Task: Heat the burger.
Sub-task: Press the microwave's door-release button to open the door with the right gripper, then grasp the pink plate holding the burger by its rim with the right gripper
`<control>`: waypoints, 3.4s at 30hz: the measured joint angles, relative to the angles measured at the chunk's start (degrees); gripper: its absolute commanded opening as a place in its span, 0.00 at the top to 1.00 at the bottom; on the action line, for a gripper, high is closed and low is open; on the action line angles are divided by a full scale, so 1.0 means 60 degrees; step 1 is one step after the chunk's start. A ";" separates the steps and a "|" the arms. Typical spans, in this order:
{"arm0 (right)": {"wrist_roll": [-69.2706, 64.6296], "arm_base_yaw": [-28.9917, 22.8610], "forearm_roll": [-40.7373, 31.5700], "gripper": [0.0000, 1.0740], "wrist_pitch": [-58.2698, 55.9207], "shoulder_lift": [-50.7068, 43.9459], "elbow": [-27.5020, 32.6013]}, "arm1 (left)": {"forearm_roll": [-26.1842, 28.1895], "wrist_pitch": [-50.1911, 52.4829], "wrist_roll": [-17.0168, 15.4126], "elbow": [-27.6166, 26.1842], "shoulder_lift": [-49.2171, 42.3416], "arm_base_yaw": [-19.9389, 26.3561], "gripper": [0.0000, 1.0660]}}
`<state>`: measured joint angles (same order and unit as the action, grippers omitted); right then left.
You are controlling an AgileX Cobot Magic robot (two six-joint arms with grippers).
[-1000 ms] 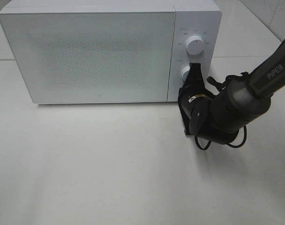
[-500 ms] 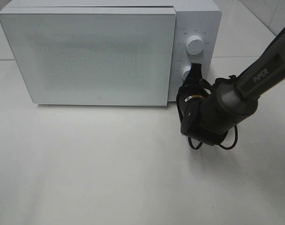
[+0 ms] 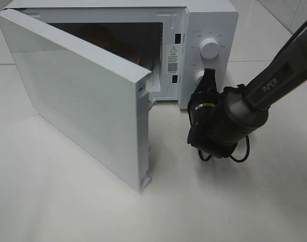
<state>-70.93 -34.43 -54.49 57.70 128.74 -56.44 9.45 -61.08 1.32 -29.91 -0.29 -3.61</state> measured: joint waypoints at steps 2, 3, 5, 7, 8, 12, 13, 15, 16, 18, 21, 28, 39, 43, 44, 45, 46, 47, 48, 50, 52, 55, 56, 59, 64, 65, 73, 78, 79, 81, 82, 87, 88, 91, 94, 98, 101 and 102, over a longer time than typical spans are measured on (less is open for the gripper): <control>0.0019 0.0000 -0.0019 1.00 -0.0067 -0.0019 -0.0010 | 0.0000 0.0000 0.0000 0.0000 0.0000 0.0000 0.06; 0.0019 0.0000 -0.0019 1.00 -0.0067 -0.0019 -0.0010 | 0.0000 0.0000 0.0000 0.0000 0.0000 0.0000 0.06; 0.0076 0.0000 -0.0048 1.00 -0.0220 -0.0095 -0.0010 | 0.0000 0.0000 0.0000 0.0000 0.0000 0.0000 0.06; 0.0315 0.0086 0.0048 1.00 -0.0668 -0.0372 0.0086 | 0.0000 0.0000 0.0000 0.0000 0.0000 0.0000 0.06; 0.0315 0.0086 0.0048 1.00 -0.0668 -0.0372 0.0086 | 0.0000 0.0000 0.0000 0.0000 0.0000 0.0000 0.06; 0.0477 0.0325 0.0649 1.00 -0.1155 -0.0716 0.0411 | 0.0000 0.0000 0.0000 0.0000 0.0000 0.0000 0.06; 0.0477 0.0325 0.0649 1.00 -0.1155 -0.0716 0.0411 | 0.0000 0.0000 0.0000 0.0000 0.0000 0.0000 0.06; 0.0525 0.0439 0.1451 1.00 -0.1528 -0.1117 0.0821 | 0.0000 0.0000 0.0000 0.0000 0.0000 0.0000 0.06; 0.0525 0.0439 0.1451 1.00 -0.1528 -0.1117 0.0821 | 0.0000 0.0000 0.0000 0.0000 0.0000 0.0000 0.06; 0.0544 0.0458 0.1557 1.00 -0.1614 -0.1213 0.0936 | 0.0000 0.0000 0.0000 0.0000 0.0000 0.0000 0.06; 0.0745 0.0458 0.2158 1.00 -0.1719 -0.1709 0.1308 | 0.0000 0.0000 0.0000 0.0000 0.0000 0.0000 0.06; 0.1337 0.0449 0.3266 1.00 -0.2206 -0.2597 0.2015 | 0.0000 0.0000 0.0000 0.0000 0.0000 0.0000 0.06; 0.3543 0.0449 0.4116 0.99 -0.4364 -0.4030 0.2807 | 0.0000 0.0000 0.0000 0.0000 0.0000 0.0000 0.06; 0.4622 0.0449 0.4307 0.98 -0.5195 -0.4402 0.2865 | 0.0000 0.0000 0.0000 0.0000 0.0000 0.0000 0.06; 0.5032 0.0449 0.4440 0.98 -0.5500 -0.4536 0.2865 | 0.0000 0.0000 0.0000 0.0000 0.0000 0.0000 0.06; 0.5749 0.0449 0.4756 0.97 -0.6159 -0.4794 0.2865 | 0.0000 0.0000 0.0000 0.0000 0.0000 0.0000 0.06; 0.5749 0.0449 0.4756 0.97 -0.6159 -0.4794 0.2865 | 0.0000 0.0000 0.0000 0.0000 0.0000 0.0000 0.06; 0.6283 0.0449 0.5147 0.97 -0.6818 -0.5032 0.2874 | 0.0000 0.0000 0.0000 0.0000 0.0000 0.0000 0.06; 0.6541 0.0449 0.5386 0.97 -0.7200 -0.5157 0.2874 | 0.0000 0.0000 0.0000 0.0000 0.0000 0.0000 0.06; 0.6923 0.0449 0.5787 0.97 -0.7964 -0.5376 0.2865 | 0.0000 0.0000 0.0000 0.0000 0.0000 0.0000 0.06; 0.7076 0.0449 0.5978 0.97 -0.8327 -0.5453 0.2817 | 0.0000 0.0000 0.0000 0.0000 0.0000 0.0000 0.06; 0.7716 0.0449 0.6618 0.96 -0.9826 -0.5625 0.2540 | 0.0000 0.0000 0.0000 0.0000 0.0000 0.0000 0.06; 0.8126 0.0449 0.6961 0.96 -1.0733 -0.5663 0.2273 | 0.0000 0.0000 0.0000 0.0000 0.0000 0.0000 0.06; 0.8804 0.0449 0.7305 0.95 -1.2156 -0.5701 0.1776 | 0.0000 0.0000 0.0000 0.0000 0.0000 0.0000 0.06; 1.0246 0.0449 0.7458 0.95 -1.4429 -0.5701 0.0936 | 0.0000 0.0000 0.0000 0.0000 0.0000 0.0000 0.06; 1.0246 0.0449 0.7458 0.95 -1.4429 -0.5701 0.0936 | 0.0000 0.0000 0.0000 0.0000 0.0000 0.0000 0.06; 1.3245 0.0449 0.7468 0.93 -1.7160 -0.5701 -0.0411 | 0.0000 0.0000 0.0000 0.0000 0.0000 0.0000 0.06; 1.6406 0.0449 0.7487 0.91 -1.8249 -0.5710 -0.1261 | 0.0000 0.0000 0.0000 0.0000 0.0000 0.0000 0.06; 1.7017 0.0449 0.7506 0.90 -1.8325 -0.5710 -0.1346 | 0.0000 0.0000 0.0000 0.0000 0.0000 0.0000 0.06; 1.8153 0.0449 0.7506 0.90 -1.8459 -0.5710 -0.1518 | 0.0000 0.0000 0.0000 0.0000 0.0000 0.0000 0.06; 1.8153 0.0449 0.7506 0.90 -1.8459 -0.5710 -0.1518 | 0.0000 0.0000 0.0000 0.0000 0.0000 0.0000 0.06; 2.1324 0.0449 0.7534 0.89 -1.8487 -0.5710 -0.1776 | 0.0000 0.0000 0.0000 0.0000 0.0000 0.0000 0.06; 2.2670 0.0449 0.7544 0.88 -1.8487 -0.5710 -0.1786 | 0.0000 0.0000 0.0000 0.0000 0.0000 0.0000 0.06; 2.4274 0.0449 0.7687 0.87 -1.8487 -0.5710 -0.1786 | 0.0000 0.0000 0.0000 0.0000 0.0000 0.0000 0.06; 2.5563 0.0449 0.7859 0.86 -1.8478 -0.5710 -0.1786 | 0.0000 0.0000 0.0000 0.0000 0.0000 0.0000 0.06; 2.6117 0.0449 0.8193 0.85 -1.8335 -0.5710 -0.1786 | 0.0000 0.0000 0.0000 0.0000 0.0000 0.0000 0.06; 2.6270 0.0449 0.8480 0.79 -1.8067 -0.5710 -0.1786 | 0.0000 0.0000 0.0000 0.0000 0.0000 0.0000 0.06; 2.6270 0.0449 0.8508 0.77 -1.7972 -0.5710 -0.1786 | 0.0000 0.0000 0.0000 0.0000 0.0000 0.0000 0.06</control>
<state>86.69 -31.74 -3.44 -50.13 94.48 -67.15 9.45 -61.08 1.32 -29.91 -0.29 -3.61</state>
